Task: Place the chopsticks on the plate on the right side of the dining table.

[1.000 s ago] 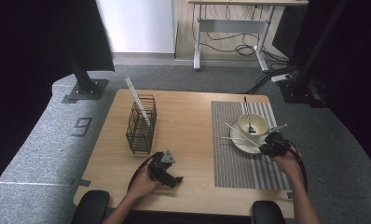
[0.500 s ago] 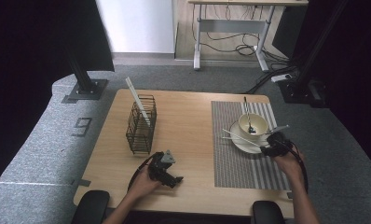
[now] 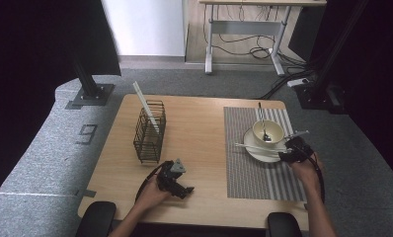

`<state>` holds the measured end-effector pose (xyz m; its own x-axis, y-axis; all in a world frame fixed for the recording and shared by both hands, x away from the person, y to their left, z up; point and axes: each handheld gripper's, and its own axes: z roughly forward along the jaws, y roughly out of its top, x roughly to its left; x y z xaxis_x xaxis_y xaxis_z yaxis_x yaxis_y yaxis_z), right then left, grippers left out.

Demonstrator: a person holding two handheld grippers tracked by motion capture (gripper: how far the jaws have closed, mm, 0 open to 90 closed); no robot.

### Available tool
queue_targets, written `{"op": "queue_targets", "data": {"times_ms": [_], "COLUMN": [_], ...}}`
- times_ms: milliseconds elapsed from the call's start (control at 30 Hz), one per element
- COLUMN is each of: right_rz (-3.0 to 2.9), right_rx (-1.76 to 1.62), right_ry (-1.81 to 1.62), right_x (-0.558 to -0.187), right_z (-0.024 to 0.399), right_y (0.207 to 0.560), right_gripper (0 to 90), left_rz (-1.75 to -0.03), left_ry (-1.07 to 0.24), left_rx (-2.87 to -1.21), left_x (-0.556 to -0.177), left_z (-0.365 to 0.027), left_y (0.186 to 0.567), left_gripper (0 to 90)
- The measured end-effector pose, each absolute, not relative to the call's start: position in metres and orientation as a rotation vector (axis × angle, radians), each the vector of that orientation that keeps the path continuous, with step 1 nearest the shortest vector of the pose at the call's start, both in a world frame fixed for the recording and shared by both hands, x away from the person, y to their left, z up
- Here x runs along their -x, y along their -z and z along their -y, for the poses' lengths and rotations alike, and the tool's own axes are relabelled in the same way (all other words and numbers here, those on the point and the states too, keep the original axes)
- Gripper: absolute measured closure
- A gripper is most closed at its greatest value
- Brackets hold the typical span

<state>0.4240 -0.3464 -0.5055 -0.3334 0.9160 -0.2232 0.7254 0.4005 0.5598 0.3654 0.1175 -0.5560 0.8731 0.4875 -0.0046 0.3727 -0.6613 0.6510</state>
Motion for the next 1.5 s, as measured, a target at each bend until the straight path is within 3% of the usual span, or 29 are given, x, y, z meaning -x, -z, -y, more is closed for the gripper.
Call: {"op": "queue_targets", "data": {"times_ms": [367,667,733,1133,1500], "right_rz": [-2.144,-2.168,-2.147,-2.154,-2.095], "right_rx": [-1.417,-1.34,-1.301,-1.298,-1.245], "right_ry": [-0.559,-0.764,-0.788,-0.901,-0.938], "right_x": [-0.421,-0.393,-0.387,-0.384,-0.386], "right_z": [0.345,0.317,0.307,0.273,0.269], "right_y": [0.502,0.49,0.491,0.517,0.536], "right_gripper": [33.2,8.9,0.0,0.0,0.0], "left_rz": [-0.618,-0.617,-0.617,-0.62,-0.618], "left_ry": [-0.223,-0.223,-0.224,-0.222,-0.221], "left_rx": [-2.366,-2.366,-2.366,-2.363,-2.364], "left_x": [-0.365,-0.365,-0.365,-0.365,-0.365], "left_z": [-0.117,-0.118,-0.118,-0.117,-0.117], "left_y": [0.556,0.556,0.556,0.556,0.556], "left_gripper": [0.0,0.0,0.0,0.0,0.0]}}
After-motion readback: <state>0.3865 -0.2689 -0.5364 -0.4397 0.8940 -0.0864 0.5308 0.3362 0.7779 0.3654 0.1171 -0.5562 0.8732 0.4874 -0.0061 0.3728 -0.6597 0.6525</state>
